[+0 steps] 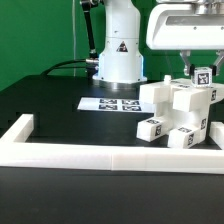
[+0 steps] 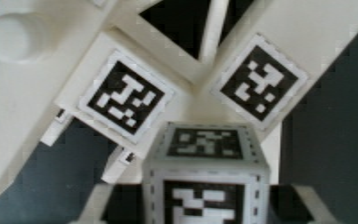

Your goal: Assemble chair

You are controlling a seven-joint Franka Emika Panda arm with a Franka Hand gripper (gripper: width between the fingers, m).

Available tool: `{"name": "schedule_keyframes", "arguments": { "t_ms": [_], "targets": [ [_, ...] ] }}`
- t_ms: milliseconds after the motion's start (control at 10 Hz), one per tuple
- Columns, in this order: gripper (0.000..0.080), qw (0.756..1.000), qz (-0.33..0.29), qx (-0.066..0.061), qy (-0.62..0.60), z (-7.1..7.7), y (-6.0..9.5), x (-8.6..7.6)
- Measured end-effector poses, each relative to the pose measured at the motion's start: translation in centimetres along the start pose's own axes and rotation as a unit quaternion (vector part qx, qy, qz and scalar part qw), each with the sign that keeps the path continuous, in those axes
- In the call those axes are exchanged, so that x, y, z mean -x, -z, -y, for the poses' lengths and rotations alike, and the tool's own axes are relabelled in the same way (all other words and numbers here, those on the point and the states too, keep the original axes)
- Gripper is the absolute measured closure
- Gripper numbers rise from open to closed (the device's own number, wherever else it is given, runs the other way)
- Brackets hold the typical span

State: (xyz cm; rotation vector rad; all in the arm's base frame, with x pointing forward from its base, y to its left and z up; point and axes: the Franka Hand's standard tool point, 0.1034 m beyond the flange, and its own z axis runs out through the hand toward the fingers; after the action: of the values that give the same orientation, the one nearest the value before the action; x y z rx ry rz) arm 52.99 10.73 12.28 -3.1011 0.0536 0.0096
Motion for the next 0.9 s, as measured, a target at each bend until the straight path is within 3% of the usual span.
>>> {"name": "schedule_keyframes", "arguments": {
  "t_ms": [400,900],
  "targets": [
    [0.0515,0.999,0.000,0.000,-0.038,0.00,-0.03,0.01],
    [0.0515,0.976,0.001,0.000,-0.220,-0.01,-0.12,0.05]
  ]
}}
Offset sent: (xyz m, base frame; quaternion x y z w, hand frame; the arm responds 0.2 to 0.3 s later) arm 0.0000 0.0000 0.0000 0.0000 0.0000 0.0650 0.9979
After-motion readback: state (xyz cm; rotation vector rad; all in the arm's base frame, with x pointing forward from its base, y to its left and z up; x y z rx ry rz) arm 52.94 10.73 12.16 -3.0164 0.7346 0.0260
